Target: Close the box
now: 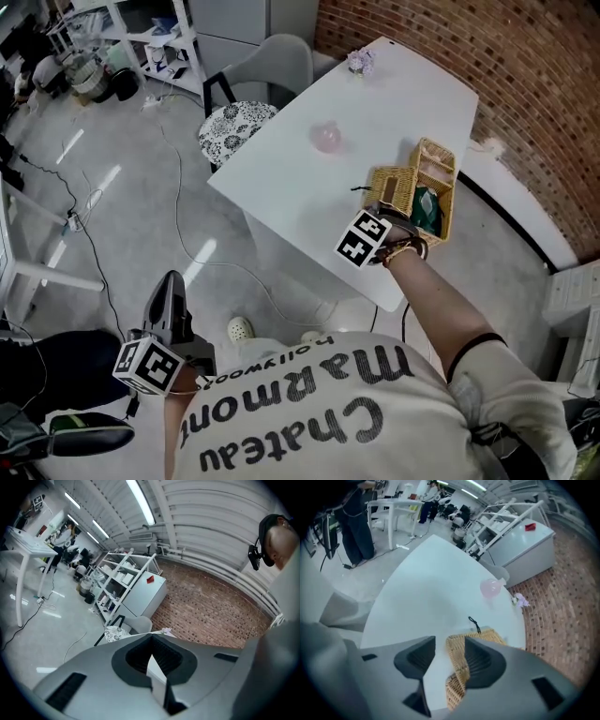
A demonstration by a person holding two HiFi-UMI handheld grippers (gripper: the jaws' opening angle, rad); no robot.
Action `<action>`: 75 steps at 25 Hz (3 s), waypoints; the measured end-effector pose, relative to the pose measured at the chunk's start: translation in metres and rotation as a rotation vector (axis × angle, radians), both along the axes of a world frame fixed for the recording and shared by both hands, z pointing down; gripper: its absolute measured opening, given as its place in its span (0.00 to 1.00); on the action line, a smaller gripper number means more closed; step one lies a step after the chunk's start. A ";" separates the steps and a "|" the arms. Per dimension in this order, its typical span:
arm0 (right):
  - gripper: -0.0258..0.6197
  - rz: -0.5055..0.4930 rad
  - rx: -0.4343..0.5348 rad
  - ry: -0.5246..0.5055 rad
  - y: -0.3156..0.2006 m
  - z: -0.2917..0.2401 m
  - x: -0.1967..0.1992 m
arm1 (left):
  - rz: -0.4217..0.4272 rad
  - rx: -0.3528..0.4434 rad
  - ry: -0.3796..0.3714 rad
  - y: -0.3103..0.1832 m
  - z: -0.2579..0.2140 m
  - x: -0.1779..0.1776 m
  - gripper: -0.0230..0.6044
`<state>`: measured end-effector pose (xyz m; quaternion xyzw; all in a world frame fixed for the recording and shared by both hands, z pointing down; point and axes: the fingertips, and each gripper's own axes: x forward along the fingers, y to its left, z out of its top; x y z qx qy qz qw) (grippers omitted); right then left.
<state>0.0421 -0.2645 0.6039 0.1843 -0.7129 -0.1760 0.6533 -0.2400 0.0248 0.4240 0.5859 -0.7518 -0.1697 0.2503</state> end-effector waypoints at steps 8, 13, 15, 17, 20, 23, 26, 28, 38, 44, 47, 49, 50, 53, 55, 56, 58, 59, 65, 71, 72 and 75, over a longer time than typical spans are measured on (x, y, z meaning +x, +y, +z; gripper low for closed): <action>0.34 -0.148 0.162 0.228 -0.010 0.020 0.002 | -0.022 -0.015 0.015 0.004 0.011 -0.003 0.04; 0.34 -0.166 0.191 0.313 -0.019 0.032 0.011 | -0.051 -0.014 0.031 0.010 0.017 0.001 0.04; 0.32 -0.173 0.211 0.332 -0.026 0.034 0.016 | -0.054 -0.012 0.030 0.009 0.018 0.004 0.04; 0.29 -0.181 0.227 0.332 -0.029 0.034 0.018 | -0.058 -0.012 0.030 0.008 0.017 0.007 0.04; 0.28 -0.180 0.231 0.312 -0.029 0.032 0.017 | -0.064 -0.011 0.029 0.007 0.015 0.008 0.04; 0.28 -0.163 0.227 0.269 -0.029 0.029 0.015 | -0.063 -0.008 0.023 0.005 0.012 0.009 0.04; 0.28 -0.122 0.227 0.183 -0.028 0.022 0.010 | -0.057 -0.006 0.020 0.002 0.010 0.009 0.04; 0.28 -0.101 0.233 0.133 -0.028 0.016 0.007 | -0.048 -0.009 0.018 -0.002 0.009 0.010 0.04; 0.26 -0.039 0.304 -0.176 -0.029 -0.029 -0.009 | 0.053 0.008 0.000 -0.035 -0.006 0.012 0.04; 0.25 0.045 0.329 -0.323 -0.030 -0.056 -0.005 | 0.136 0.003 -0.014 -0.059 -0.016 0.015 0.04; 0.25 0.112 0.323 -0.408 -0.030 -0.067 -0.002 | 0.166 0.007 -0.023 -0.068 -0.021 0.015 0.04; 0.25 0.159 0.317 -0.457 -0.030 -0.074 -0.001 | 0.186 0.008 -0.028 -0.073 -0.023 0.015 0.04; 0.25 0.182 0.314 -0.480 -0.029 -0.078 0.001 | 0.195 0.007 -0.029 -0.075 -0.024 0.016 0.04; 0.24 0.238 0.310 -0.541 -0.029 -0.088 0.006 | 0.223 0.006 -0.031 -0.082 -0.025 0.020 0.04; 0.24 0.276 0.302 -0.582 -0.030 -0.094 0.010 | 0.240 0.004 -0.032 -0.089 -0.025 0.024 0.04; 0.23 0.298 0.298 -0.604 -0.030 -0.097 0.012 | 0.251 0.004 -0.032 -0.092 -0.025 0.026 0.04; 0.23 0.342 0.297 -0.643 -0.031 -0.102 0.017 | 0.276 0.003 -0.032 -0.100 -0.026 0.031 0.04; 0.23 0.361 0.296 -0.659 -0.030 -0.105 0.019 | 0.288 0.002 -0.032 -0.103 -0.026 0.033 0.04; 0.22 0.455 0.262 -0.751 -0.026 -0.114 0.028 | 0.335 0.011 -0.042 -0.116 -0.033 0.038 0.04; 0.22 0.555 0.197 -0.888 -0.026 -0.127 0.040 | 0.367 0.018 -0.048 -0.126 -0.037 0.046 0.04; 0.22 0.576 0.183 -0.918 -0.026 -0.129 0.043 | 0.372 0.019 -0.048 -0.126 -0.037 0.048 0.04; 0.22 0.638 0.153 -1.005 -0.023 -0.137 0.053 | 0.390 0.019 -0.050 -0.128 -0.037 0.052 0.04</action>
